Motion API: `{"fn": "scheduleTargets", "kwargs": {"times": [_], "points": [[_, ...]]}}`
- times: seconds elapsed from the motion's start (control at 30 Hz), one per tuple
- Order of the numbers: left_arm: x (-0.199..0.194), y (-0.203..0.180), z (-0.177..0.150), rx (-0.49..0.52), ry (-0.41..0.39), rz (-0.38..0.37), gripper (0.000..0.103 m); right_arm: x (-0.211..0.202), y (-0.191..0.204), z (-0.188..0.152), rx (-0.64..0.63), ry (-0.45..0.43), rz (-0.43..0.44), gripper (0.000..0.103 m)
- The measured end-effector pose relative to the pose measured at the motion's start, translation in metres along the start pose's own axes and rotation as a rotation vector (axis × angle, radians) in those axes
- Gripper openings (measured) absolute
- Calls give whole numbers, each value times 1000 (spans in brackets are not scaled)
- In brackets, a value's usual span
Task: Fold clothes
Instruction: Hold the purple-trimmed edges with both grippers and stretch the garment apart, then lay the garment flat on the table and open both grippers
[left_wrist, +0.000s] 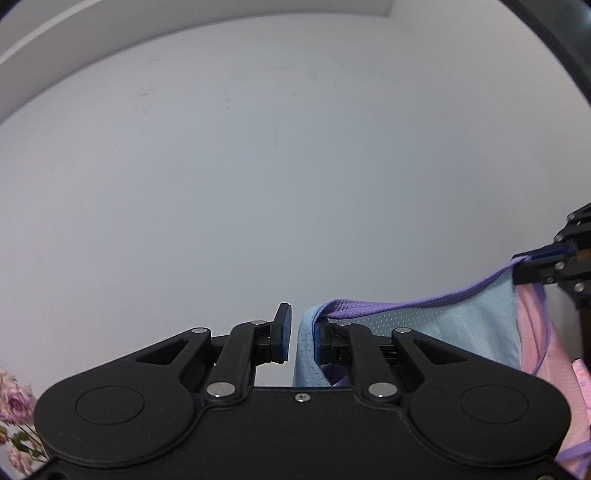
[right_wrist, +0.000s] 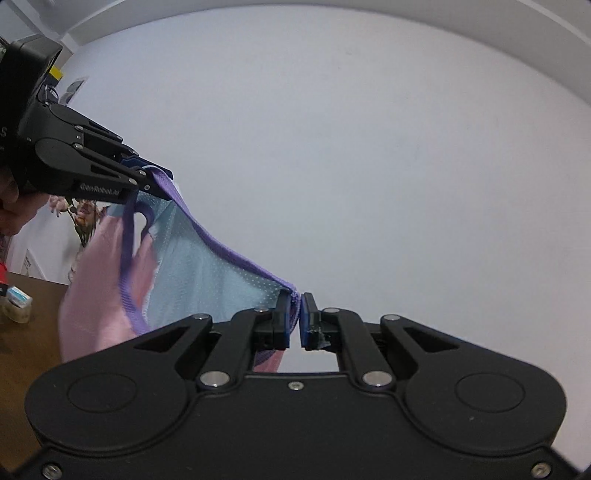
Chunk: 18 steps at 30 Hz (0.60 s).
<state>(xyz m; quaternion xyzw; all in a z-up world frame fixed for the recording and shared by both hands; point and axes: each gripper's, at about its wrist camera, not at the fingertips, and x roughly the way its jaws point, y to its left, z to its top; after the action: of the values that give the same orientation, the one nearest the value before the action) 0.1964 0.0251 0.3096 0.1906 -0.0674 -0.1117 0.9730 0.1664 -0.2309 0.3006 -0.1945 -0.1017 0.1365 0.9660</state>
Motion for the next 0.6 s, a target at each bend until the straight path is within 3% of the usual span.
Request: {"fn": "scheduleTargets", "kwargs": {"times": [0.13, 0.23, 0.37, 0.43, 0.53, 0.6], "points": [[33, -1, -27, -5, 125, -24, 13, 20, 3, -19, 38, 66, 36, 7], [70, 3, -40, 19, 179, 32, 13, 67, 5, -52, 100, 114, 54, 7], [86, 5, -8, 95, 124, 104, 13, 116, 10, -75, 169, 98, 17, 7], [73, -4, 20, 150, 38, 112, 13, 124, 8, -79, 201, 69, -11, 8], [66, -28, 24, 170, 37, 68, 13, 136, 4, -86, 250, 26, -54, 8], [71, -49, 1, 153, 96, 17, 13, 144, 3, -92, 277, 7, -79, 8]]}}
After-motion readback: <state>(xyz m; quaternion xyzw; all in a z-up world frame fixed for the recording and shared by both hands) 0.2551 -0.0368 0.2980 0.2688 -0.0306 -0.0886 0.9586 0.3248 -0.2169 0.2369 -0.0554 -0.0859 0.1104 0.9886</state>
